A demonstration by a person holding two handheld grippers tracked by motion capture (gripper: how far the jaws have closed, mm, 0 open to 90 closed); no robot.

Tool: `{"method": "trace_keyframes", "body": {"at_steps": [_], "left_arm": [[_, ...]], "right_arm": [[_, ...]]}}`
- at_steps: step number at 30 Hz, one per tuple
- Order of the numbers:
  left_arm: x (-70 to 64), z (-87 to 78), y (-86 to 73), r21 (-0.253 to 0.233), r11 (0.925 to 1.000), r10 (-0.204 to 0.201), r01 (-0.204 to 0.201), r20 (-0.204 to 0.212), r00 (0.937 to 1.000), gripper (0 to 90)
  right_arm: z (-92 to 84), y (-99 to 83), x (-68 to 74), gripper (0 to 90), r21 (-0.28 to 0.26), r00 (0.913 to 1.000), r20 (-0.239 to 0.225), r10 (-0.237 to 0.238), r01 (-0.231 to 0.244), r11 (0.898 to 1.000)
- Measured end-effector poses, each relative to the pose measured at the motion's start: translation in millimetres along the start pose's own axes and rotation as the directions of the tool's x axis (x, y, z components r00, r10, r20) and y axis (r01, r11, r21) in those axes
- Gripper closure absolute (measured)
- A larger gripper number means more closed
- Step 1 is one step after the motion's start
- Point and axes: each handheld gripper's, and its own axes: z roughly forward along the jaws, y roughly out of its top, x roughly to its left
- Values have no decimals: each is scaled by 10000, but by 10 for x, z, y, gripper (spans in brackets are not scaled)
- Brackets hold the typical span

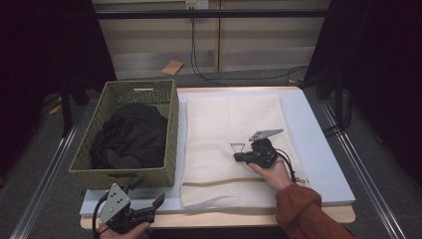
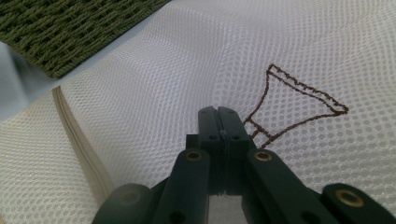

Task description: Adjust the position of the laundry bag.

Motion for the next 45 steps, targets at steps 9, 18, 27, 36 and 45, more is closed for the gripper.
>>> {"method": "trace_keyframes", "body": {"at_steps": [9, 18, 27, 36, 45], "left_arm": [[5, -5, 2, 37, 10000, -33, 33, 10, 10000, 159], [5, -5, 1, 37, 10000, -5, 5, -1, 10000, 159], [8, -1, 1, 42, 10000, -10, 10, -32, 10000, 159], [11, -5, 0, 51, 10000, 16, -16, -40, 10000, 159], [14, -4, -1, 71, 10000, 25, -24, -45, 10000, 159]], "right_arm": [[17, 16, 50, 897, -51, 9998, -171, -61, 60, 10000], [50, 7, 110, 896, -31, 9988, -492, -48, 47, 10000], [88, 20, 165, 897, -155, 9980, -622, -124, 114, 9998], [117, 38, 208, 896, -159, 9969, -745, -263, 252, 9996], [94, 24, 221, 896, -147, 9940, -996, -459, 446, 9989]]}}
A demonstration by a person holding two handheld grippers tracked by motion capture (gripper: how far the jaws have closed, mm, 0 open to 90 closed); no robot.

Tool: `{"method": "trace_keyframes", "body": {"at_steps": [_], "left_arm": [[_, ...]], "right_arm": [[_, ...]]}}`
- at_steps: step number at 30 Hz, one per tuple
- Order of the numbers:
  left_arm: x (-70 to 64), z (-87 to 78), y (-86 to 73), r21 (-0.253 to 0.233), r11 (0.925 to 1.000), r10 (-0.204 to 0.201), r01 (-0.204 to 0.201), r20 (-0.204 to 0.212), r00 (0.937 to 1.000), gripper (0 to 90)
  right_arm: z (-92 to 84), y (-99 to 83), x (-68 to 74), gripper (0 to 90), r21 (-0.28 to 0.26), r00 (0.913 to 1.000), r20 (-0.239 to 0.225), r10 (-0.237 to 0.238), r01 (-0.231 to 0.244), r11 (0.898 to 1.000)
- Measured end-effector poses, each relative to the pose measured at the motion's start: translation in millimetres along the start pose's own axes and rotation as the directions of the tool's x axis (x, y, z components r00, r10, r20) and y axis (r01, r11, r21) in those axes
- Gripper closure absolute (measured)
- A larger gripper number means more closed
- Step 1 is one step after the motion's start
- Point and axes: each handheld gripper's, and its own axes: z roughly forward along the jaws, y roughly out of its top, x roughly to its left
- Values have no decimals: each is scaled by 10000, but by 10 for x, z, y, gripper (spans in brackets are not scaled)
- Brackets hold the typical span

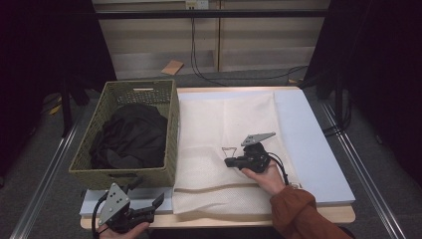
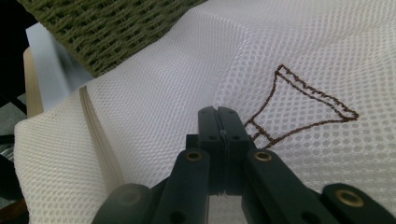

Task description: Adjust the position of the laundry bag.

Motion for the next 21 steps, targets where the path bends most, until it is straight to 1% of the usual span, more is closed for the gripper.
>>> {"method": "trace_keyframes", "body": {"at_steps": [1, 2, 3, 4, 6, 7, 8, 9, 11, 12, 14, 16, 17, 18, 20, 21], "left_arm": [[-3, 1, -1, -21, 10000, -42, 42, -18, 10000, 159], [1, 0, -1, 14, 10000, 17, -17, 7, 10000, 159], [-1, 1, -1, -21, 10000, -33, 33, -8, 10000, 159], [0, 3, -1, -50, 10000, -40, 41, 39, 10000, 159], [-1, -2, -2, -52, 10000, 8, -7, 39, 10000, 159], [1, -7, -3, 14, 10000, 2, -2, -1, 10000, 159], [8, -6, -3, -41, 10000, -1, 2, 63, 10000, 159], [9, -9, -2, -60, 10000, 8, -8, 15, 10000, 159], [6, -7, -7, -33, 10000, -74, 74, -6, 10000, 159], [14, -6, -9, -52, 10000, -51, 51, 33, 10000, 159], [26, -6, -13, -21, 10000, -32, 32, 82, 10000, 158], [34, -8, -19, -39, 9999, -121, 120, -18, 9999, 159], [43, -8, -22, -14, 9999, -111, 111, -9, 9999, 158], [44, -6, -26, -53, 9998, -195, 195, 15, 9998, 159], [52, -13, -26, -42, 9998, -192, 192, 14, 9998, 159], [55, -13, -26, -67, 9998, -176, 176, 32, 9998, 158]], "right_arm": [[14, -5, -9, 896, 89, 10000, -26, -49, 49, 9999], [30, -13, -19, 896, 194, 10000, 19, -56, 56, 9998], [47, -23, -31, 896, 247, 9999, 66, 89, -90, 9997], [64, -31, -48, 896, 317, 9999, 28, 118, -119, 9994], [96, -38, -55, 894, 403, 9999, 104, 68, -72, 9992], [107, -39, -55, 894, 430, 9998, 142, 100, -106, 9990], [123, -39, -58, 894, 437, 9998, 198, 95, -104, 9990], [130, -37, -57, 894, 422, 9997, 233, 74, -84, 9991], [161, -24, -58, 895, 466, 9989, 469, -15, -7, 9989], [181, -17, -70, 895, 512, 9986, 531, 63, -90, 9986], [194, -16, -84, 895, 483, 9987, 507, 53, -77, 9988], [196, -11, -90, 895, 465, 9988, 470, 170, -191, 9987], [201, -9, -97, 895, 511, 9984, 543, 159, -187, 9985], [211, -8, -106, 895, 578, 9979, 635, 94, -131, 9982], [224, -7, -120, 896, 654, 9973, 725, 125, -172, 9977], [229, -8, -123, 896, 668, 9975, 698, 80, -127, 9977]]}}
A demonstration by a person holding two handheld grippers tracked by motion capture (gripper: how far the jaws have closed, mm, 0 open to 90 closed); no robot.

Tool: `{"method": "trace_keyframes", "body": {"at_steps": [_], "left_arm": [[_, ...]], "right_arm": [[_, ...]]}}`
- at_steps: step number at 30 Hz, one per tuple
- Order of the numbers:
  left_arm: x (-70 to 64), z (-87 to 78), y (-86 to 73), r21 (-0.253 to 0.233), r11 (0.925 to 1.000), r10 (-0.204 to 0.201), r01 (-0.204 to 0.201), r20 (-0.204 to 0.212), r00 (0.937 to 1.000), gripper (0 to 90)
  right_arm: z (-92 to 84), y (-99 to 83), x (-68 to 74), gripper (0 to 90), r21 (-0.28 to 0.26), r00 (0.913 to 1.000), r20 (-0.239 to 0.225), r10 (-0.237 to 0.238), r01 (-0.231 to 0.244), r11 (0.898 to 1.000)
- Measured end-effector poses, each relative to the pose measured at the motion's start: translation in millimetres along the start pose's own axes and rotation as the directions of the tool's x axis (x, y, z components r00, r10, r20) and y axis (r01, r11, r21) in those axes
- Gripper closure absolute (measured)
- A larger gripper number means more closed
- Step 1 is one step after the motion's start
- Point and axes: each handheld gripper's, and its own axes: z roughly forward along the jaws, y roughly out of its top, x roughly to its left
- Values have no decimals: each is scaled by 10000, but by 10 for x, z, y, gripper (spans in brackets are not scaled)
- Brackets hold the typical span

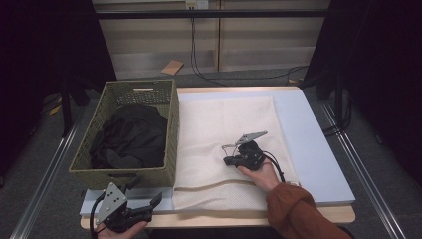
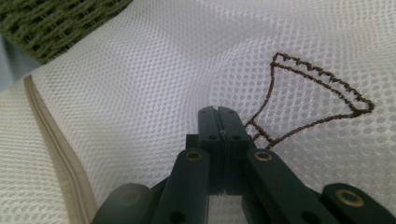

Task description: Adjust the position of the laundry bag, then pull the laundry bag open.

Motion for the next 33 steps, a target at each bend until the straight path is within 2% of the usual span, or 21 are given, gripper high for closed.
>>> {"method": "trace_keyframes", "body": {"at_steps": [1, 5, 7, 12, 14, 15, 18, 20, 21, 23, 26, 31, 32, 33], "left_arm": [[-1, 0, 0, 31, 10000, -13, 13, -19, 10000, 158], [-8, 3, 1, 47, 10000, 23, -23, 7, 10000, 158], [-11, 4, 3, 22, 10000, 12, -12, 27, 10000, 151], [-16, -3, 2, 7, 10000, 1, -1, 29, 10000, 151], [-21, -2, 1, -14, 10000, 37, -36, 40, 10000, 151], [-25, 1, 1, 18, 10000, 36, -36, 17, 10000, 151], [-26, 16, -5, 150, 9999, 41, -41, 33, 10000, 152], [-10, 26, -16, 142, 9999, -5, 4, 66, 10000, 152], [-8, 27, -21, 132, 9999, -99, 98, 77, 9999, 152], [-3, 32, -21, 121, 9998, -129, 129, 40, 9999, 152], [-10, 55, -22, 155, 9998, -144, 142, 164, 9998, 152], [-29, 67, -16, 160, 9998, -105, 101, 203, 9997, 153], [-32, 72, -15, 220, 9996, -176, 170, 231, 9996, 156], [-36, 83, -19, 164, 9993, -335, 329, 332, 9989, 159]], "right_arm": [[2, 0, 1, 895, 38, 9999, 146, -75, 75, 10000], [9, -16, -20, 868, -9, 10000, -26, 55, -55, 10000], [-4, -19, -20, 819, -105, 9997, -238, 68, -71, 9999], [-100, -30, -5, 668, -755, 9973, -727, -57, 2, 9971], [-135, -47, -1, 644, -742, 9975, -709, -26, -27, 9972], [-157, -53, 2, 603, -727, 9978, -656, -68, 20, 9974], [-251, -71, 5, 533, -993, 9982, -592, -53, -6, 9951], [-341, -97, 9, 451, -1207, 9982, -584, -99, 28, 9927], [-381, -118, 10, 425, -1302, 9973, -694, -221, 129, 9914], [-439, -156, 21, 394, -1318, 9981, -489, -363, 296, 9908], [-517, -204, 25, 368, -1269, 9992, -302, -245, 205, 9917], [-688, -254, 27, 364, -1696, 9998, 67, -201, 210, 9853], [-723, -266, 16, 375, -1762, 9998, 93, -151, 165, 9842], [-767, -286, -22, 391, -1819, 9999, -154, -32, 4, 9833]]}}
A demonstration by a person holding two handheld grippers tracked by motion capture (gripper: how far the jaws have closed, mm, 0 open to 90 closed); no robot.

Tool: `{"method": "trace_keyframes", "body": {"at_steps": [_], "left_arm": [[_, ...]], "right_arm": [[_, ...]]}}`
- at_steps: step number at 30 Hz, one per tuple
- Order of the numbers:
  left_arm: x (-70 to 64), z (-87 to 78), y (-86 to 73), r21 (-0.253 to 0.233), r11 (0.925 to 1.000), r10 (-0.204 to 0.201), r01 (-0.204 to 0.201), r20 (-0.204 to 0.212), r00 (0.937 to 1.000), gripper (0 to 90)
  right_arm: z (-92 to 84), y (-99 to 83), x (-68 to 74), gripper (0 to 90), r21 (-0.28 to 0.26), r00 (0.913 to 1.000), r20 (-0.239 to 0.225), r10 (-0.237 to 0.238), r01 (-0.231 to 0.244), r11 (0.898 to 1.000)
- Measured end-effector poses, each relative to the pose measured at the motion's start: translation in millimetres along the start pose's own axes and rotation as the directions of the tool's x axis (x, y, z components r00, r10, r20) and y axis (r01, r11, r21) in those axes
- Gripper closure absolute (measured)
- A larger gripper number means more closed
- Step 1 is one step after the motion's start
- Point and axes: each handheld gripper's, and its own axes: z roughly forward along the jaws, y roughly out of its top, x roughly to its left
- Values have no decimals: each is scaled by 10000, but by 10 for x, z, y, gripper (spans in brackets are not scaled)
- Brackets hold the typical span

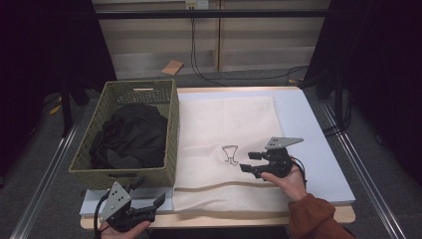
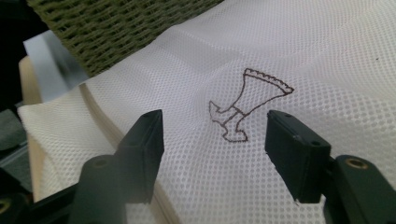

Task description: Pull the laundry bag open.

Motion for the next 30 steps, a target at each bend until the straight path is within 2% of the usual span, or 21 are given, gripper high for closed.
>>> {"method": "trace_keyframes", "body": {"at_steps": [1, 4, 6, 7, 10, 13, 16, 18, 21, 24, 26, 30], "left_arm": [[-2, 7, 1, 6, 10000, -3, 3, 67, 10000, 160], [-50, 13, 12, 99, 9992, 378, -378, -51, 9993, 165], [-79, 10, 15, 43, 9990, 435, -436, 66, 9990, 167], [-84, 14, 19, 26, 9990, 450, -450, 65, 9990, 176], [-98, 40, 28, -43, 9998, 205, -204, 126, 9997, 196], [-134, 46, 36, 44, 9987, 512, -513, 269, 9983, 197], [-163, 63, 56, 1, 9984, 569, -570, 379, 9977, 200], [-185, 105, 66, 3, 9984, 570, -571, 512, 9971, 201], [-233, 196, 93, 68, 9982, 588, -596, 777, 9952, 202], [-292, 268, 129, 80, 9955, 927, -939, 977, 9909, 187], [-325, 301, 135, 55, 9967, 801, -811, 1042, 9913, 184], [-365, 345, 139, 40, 9964, 839, -849, 1205, 9892, 181]], "right_arm": [[-32, -8, -16, 385, -115, 9999, 69, 75, -74, 9999], [-106, -24, -45, 378, -205, 9994, 340, -114, 121, 9997], [-178, -51, -79, 379, -388, 9985, 550, 67, -45, 9992], [-218, -66, -99, 412, -455, 9978, 656, 114, -84, 9989], [-363, -102, -164, 433, -508, 9968, 613, 517, -486, 9975], [-477, -126, -221, 431, -569, 9942, 624, 880, -845, 9948], [-594, -156, -269, 449, -612, 9936, 502, 1013, -982, 9933], [-660, -196, -292, 448, -658, 9914, 735, 1082, -1034, 9925], [-732, -276, -335, 436, -463, 9873, 1021, 1218, -1176, 9920], [-795, -356, -386, 436, -297, 9833, 1201, 1367, -1340, 9905], [-841, -407, -412, 437, -189, 9801, 1260, 1535, -1524, 9881], [-912, -530, -458, 466, 48, 9718, 1640, 1697, -1728, 9849]]}}
